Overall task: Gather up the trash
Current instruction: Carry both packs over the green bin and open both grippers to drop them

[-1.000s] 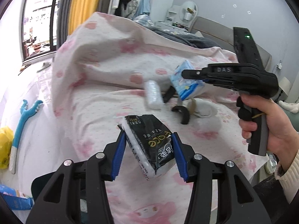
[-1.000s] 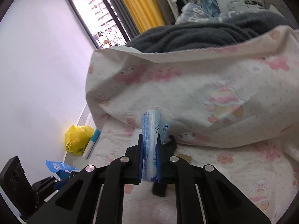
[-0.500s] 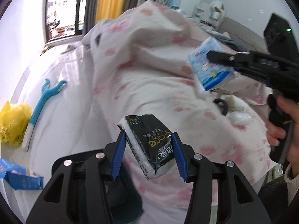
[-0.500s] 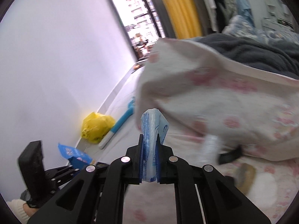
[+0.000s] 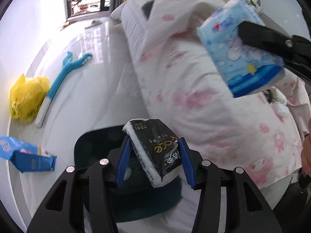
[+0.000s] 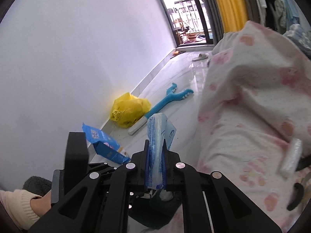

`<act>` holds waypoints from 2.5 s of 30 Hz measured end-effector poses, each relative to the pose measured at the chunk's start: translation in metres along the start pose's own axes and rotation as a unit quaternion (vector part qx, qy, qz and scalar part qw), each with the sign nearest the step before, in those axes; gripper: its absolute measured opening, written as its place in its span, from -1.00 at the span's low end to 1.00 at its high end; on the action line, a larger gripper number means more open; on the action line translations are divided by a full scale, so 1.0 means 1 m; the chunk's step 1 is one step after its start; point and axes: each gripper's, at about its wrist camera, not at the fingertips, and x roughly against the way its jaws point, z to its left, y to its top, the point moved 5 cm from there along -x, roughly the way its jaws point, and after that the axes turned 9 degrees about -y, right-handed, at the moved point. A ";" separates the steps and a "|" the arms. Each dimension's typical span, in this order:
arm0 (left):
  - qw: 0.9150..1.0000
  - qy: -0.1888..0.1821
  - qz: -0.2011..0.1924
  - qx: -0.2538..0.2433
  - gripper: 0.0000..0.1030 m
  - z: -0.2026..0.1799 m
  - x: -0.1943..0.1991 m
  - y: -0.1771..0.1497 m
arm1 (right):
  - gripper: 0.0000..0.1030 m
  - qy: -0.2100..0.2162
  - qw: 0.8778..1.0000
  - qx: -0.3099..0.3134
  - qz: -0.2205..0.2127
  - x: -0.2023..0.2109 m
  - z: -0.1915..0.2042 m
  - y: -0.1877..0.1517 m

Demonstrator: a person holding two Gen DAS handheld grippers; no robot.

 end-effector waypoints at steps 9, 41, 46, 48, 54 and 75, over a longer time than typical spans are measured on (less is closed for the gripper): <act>0.997 0.007 0.060 0.049 0.02 0.046 -0.017 -0.030 | -0.80 0.003 0.999 0.017 0.032 -0.033 0.028 -0.008; 0.993 0.027 0.072 0.084 0.49 0.110 0.023 -0.060 | -0.80 0.003 0.982 0.040 0.185 -0.153 0.081 -0.071; 0.997 0.049 0.007 0.055 0.50 0.108 0.052 -0.044 | -0.80 -0.003 0.977 0.033 0.212 -0.172 0.079 -0.089; 0.997 0.058 -0.016 0.046 0.50 0.108 0.063 -0.039 | -0.80 -0.004 0.974 0.032 0.225 -0.181 0.080 -0.097; 0.994 0.071 -0.073 0.032 0.47 0.105 0.092 -0.026 | -0.80 -0.010 0.967 0.033 0.253 -0.201 0.080 -0.117; 0.969 0.092 -0.224 -0.056 0.28 0.056 0.155 0.008 | -0.69 -0.032 0.955 0.050 0.289 -0.201 0.074 -0.143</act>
